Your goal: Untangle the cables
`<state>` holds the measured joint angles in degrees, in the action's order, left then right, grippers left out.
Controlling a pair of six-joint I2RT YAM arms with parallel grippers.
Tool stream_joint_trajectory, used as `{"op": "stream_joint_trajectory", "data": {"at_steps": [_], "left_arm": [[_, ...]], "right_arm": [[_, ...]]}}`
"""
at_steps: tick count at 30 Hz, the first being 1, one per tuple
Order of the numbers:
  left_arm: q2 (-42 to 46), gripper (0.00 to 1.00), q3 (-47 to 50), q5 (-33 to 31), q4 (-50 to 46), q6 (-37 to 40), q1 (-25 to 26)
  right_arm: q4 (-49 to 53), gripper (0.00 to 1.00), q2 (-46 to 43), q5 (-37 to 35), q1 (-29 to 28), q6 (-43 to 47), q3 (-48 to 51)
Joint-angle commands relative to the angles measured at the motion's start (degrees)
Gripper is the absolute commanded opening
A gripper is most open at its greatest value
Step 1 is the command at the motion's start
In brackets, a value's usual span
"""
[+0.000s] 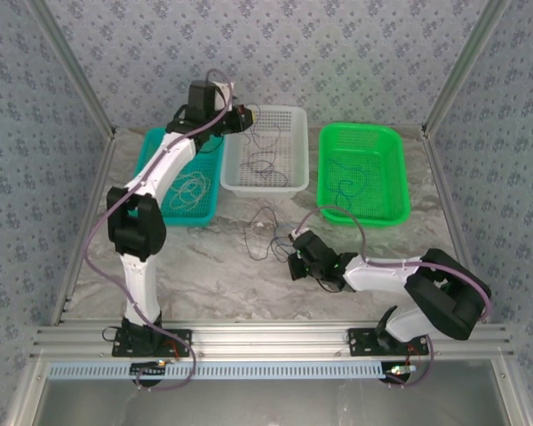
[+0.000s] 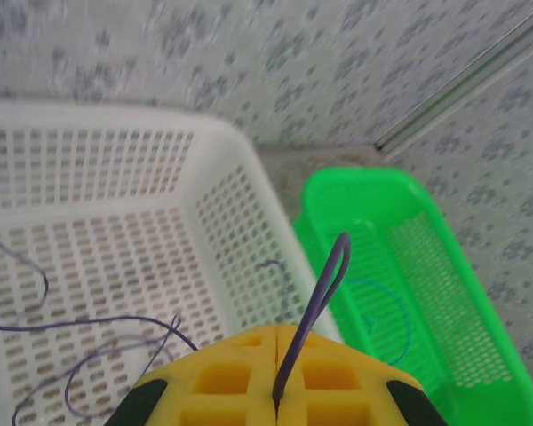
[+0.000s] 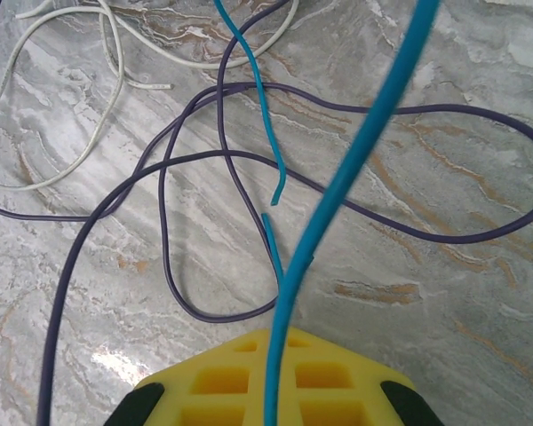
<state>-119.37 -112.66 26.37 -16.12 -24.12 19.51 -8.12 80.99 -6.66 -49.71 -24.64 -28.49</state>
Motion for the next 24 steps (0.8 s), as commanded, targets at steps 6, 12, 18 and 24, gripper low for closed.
{"op": "stream_joint_trajectory", "data": {"at_steps": [6, 12, 18, 24], "left_arm": [[-0.55, 0.18, 5.7, -0.84, 1.86, 0.53, 0.53], [2.98, 0.64, 9.43, -3.39, 0.94, 2.52, 1.77], [10.58, 0.86, 17.39, -8.31, 2.71, 8.0, 5.54], [19.94, 0.92, 29.13, -8.72, 10.48, 8.01, 7.62]], "right_arm": [[3.79, 0.0, -4.83, -1.17, -0.52, -0.56, -2.74], [8.54, 0.0, -10.66, -2.28, -0.4, 1.57, -4.58], [14.46, 0.0, -18.49, -3.31, -0.01, 3.63, -7.14], [22.44, 0.0, -24.12, -1.18, 0.76, 8.74, -13.96]]}}
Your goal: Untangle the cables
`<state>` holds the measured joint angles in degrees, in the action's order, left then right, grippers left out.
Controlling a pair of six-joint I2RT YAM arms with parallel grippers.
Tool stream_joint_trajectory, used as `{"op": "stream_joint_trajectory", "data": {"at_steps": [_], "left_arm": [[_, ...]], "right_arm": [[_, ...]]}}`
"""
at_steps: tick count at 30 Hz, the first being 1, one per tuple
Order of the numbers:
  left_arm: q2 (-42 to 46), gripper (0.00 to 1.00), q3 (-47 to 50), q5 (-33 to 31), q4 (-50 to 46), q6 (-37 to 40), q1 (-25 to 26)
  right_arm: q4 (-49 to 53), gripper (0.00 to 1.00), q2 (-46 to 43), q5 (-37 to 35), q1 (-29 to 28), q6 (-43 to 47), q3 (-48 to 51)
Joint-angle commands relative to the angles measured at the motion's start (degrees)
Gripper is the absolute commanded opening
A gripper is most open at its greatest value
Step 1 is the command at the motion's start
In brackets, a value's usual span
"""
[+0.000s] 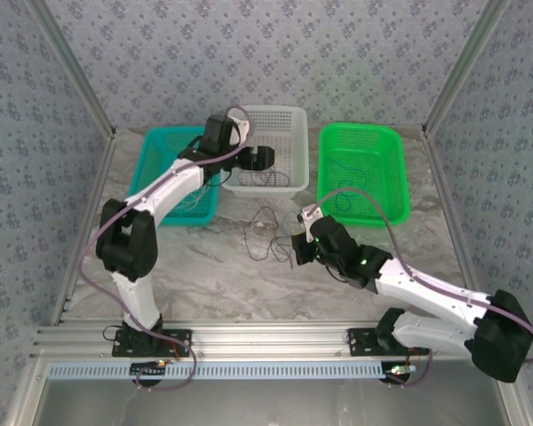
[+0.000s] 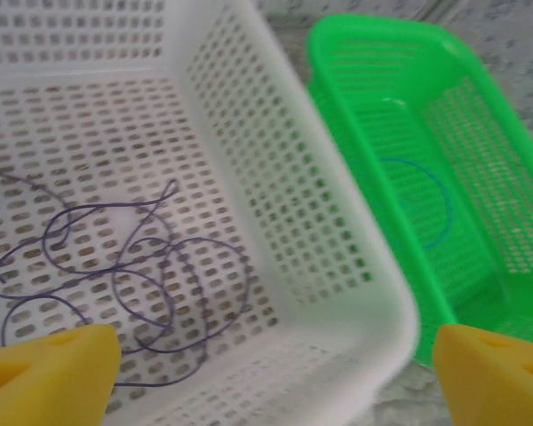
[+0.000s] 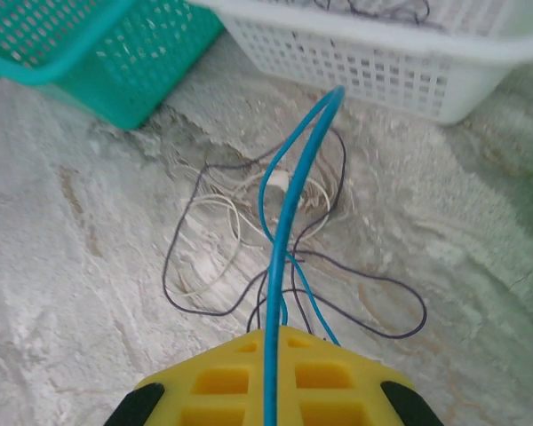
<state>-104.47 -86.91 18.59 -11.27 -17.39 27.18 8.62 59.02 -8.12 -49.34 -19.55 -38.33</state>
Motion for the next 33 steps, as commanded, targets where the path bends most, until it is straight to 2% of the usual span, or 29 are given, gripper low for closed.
{"op": "stream_joint_trajectory", "data": {"at_steps": [1, 6, 12, 14, 18, 21, 25, 28, 33], "left_arm": [[6.9, 0.92, 6.08, -1.03, 7.27, 1.0, 0.17], [14.33, 0.93, 16.18, -1.11, 13.14, -0.22, 1.1], [20.63, 0.9, 27.53, 9.42, 26.81, -3.41, 2.74], [21.9, 0.88, 29.83, 11.53, 27.75, -3.17, 4.09], [22.85, 0.87, 32.9, 11.5, 26.28, -2.32, 7.18], [23.33, 0.87, 36.47, 10.24, 28.99, -3.74, 9.04], [23.58, 0.88, 38.04, 7.28, 27.93, -3.07, 10.91], [23.7, 0.88, 38.06, 6.5, 25.64, -2.33, 11.88], [24.46, 0.89, 40.75, 4.52, 26.09, -2.95, 12.47]], "right_arm": [[7.07, 0.0, -2.83, 0.38, 0.5, 4.38, -5.66], [11.12, 0.0, -5.2, 2.11, 2.04, 8.23, -11.81], [12.56, 0.0, -3.9, 7.49, 5.06, 10.06, -14.28], [12.5, 0.0, -4.06, 7.59, 6.08, 9.91, -13.73], [12.73, 0.0, -5.16, 6.81, 9.18, 10.18, -13.38], [13.7, 0.0, -5.15, 7.73, 14.27, 12.26, -14.05], [13.63, 0.0, -2.64, 10.45, 25.44, 12.37, -14.06], [10.92, 0.0, 1.73, 18.6, 35.54, 10.6, -13.42], [7.65, 0.0, 12.12, 29.0, 45.74, 6.62, -14.85]]}}
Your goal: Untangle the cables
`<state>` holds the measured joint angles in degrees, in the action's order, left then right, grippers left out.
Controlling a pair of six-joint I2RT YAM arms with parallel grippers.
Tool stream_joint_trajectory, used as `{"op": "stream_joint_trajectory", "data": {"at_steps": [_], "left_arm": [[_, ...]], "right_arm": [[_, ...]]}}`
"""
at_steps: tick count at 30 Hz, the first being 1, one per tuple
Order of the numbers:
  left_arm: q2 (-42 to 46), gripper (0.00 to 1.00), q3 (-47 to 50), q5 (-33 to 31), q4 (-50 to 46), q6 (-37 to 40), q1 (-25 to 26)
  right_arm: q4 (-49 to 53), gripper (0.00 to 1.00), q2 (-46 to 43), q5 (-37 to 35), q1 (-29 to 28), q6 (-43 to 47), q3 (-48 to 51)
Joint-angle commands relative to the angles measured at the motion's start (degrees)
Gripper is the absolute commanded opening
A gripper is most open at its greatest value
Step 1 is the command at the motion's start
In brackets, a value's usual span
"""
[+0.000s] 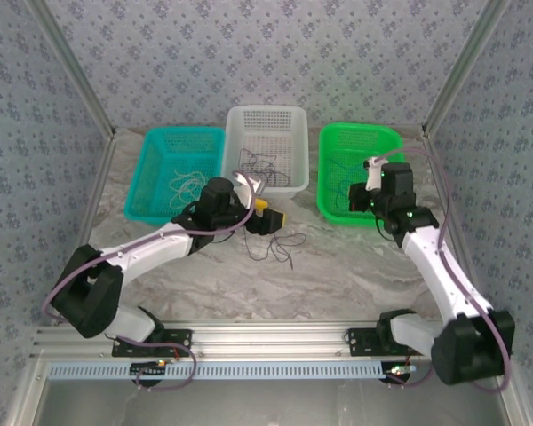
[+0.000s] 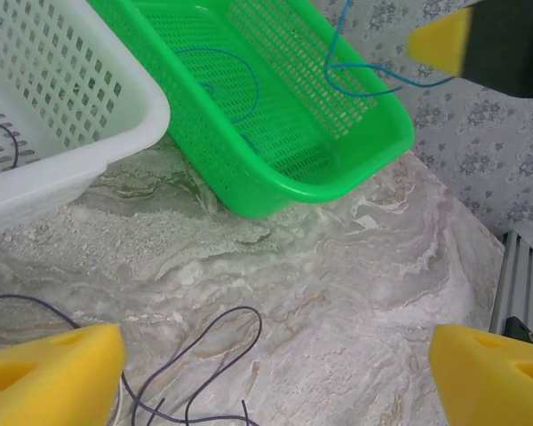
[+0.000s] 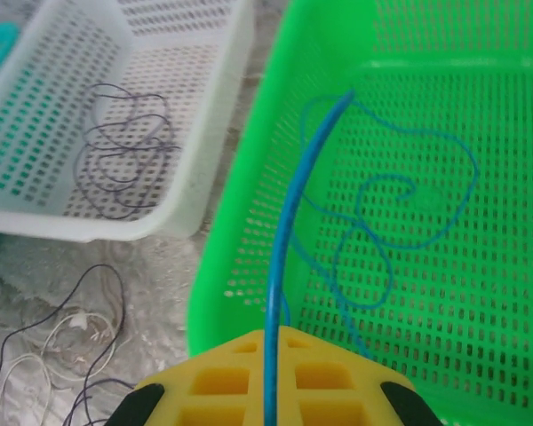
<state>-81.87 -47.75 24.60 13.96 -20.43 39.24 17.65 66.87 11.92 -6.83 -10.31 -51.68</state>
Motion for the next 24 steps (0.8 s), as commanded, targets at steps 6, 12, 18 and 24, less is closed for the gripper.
{"op": "stream_joint_trajectory", "data": {"at_steps": [6, 12, 18, 24], "left_arm": [[2.3, 0.89, 4.74, -3.4, 1.15, -1.0, 0.4], [3.55, 0.91, 6.72, -7.04, -1.11, -0.43, 0.4], [4.58, 0.92, 7.04, -10.52, -4.7, -0.34, 0.46], [6.54, 0.93, 9.05, -15.29, -4.2, -1.3, 0.42]], "right_arm": [[2.75, 0.0, 17.09, 13.47, 6.45, -3.53, -9.02], [5.51, 0.42, 23.18, 11.29, 8.77, -5.25, -11.9], [6.48, 0.77, 20.64, 7.66, 8.98, -4.24, -10.2], [6.34, 0.84, 9.56, 3.25, 4.38, -2.44, -5.89]]}}
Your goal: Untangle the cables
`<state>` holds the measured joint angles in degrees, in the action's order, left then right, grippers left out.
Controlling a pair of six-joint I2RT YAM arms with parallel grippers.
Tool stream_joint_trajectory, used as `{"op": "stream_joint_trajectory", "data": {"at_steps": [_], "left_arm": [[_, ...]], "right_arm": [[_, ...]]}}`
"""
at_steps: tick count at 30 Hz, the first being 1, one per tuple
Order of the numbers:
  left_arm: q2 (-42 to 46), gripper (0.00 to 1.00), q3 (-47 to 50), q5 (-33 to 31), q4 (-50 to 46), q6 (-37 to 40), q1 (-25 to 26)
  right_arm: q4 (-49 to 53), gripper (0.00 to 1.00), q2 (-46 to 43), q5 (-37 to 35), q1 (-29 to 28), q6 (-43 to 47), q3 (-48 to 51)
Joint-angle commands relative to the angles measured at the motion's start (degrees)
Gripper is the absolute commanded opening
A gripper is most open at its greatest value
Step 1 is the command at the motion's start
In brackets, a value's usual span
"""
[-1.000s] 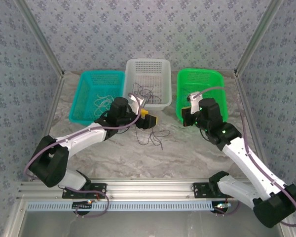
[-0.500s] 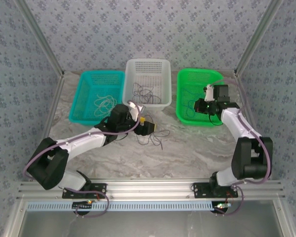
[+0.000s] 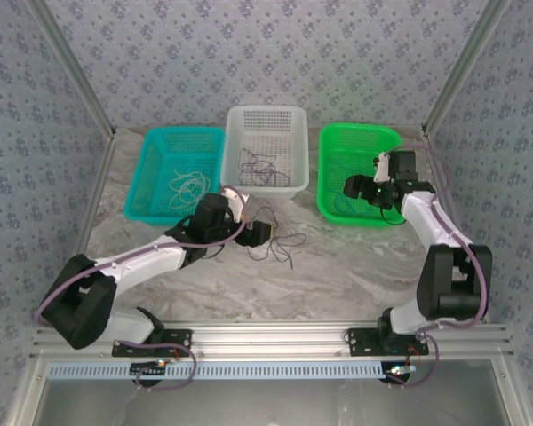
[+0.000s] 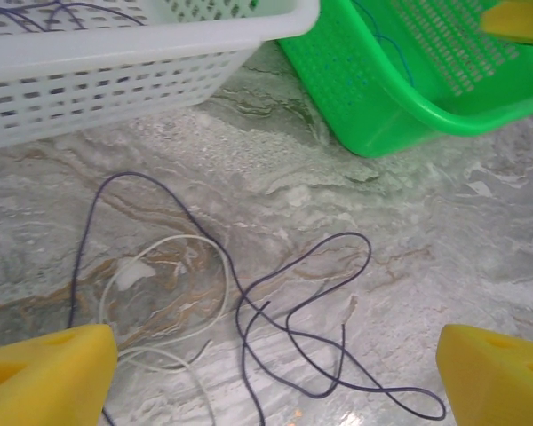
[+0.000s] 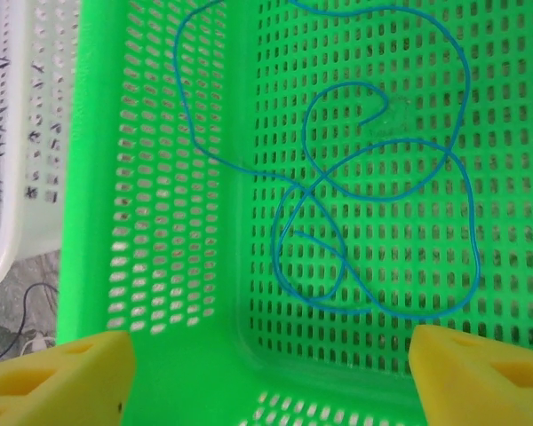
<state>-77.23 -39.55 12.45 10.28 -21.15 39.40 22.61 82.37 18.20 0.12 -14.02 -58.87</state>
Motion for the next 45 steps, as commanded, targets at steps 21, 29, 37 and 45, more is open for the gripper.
{"op": "stream_joint_trajectory", "data": {"at_steps": [21, 29, 37, 45], "left_arm": [[12.92, 0.96, 5.94, -13.94, -4.84, -6.16, -3.94], [15.22, 0.97, 7.26, -14.16, -5.07, -6.71, -4.28], [15.84, 1.0, 7.71, -14.68, -5.57, -6.8, -4.32], [18.7, 0.99, 8.56, -17.23, -6.79, -5.93, -4.5]], "right_arm": [[-6.09, 0.78, -13.61, -11.59, -42.96, -3.57, 20.22], [-8.22, 0.72, -5.55, -14.75, -47.23, -6.36, 20.31], [-10.87, 0.22, -1.96, -16.95, -47.58, -6.18, 18.97], [0.81, 0.0, -16.68, -12.93, -47.02, 1.56, 13.42]]}}
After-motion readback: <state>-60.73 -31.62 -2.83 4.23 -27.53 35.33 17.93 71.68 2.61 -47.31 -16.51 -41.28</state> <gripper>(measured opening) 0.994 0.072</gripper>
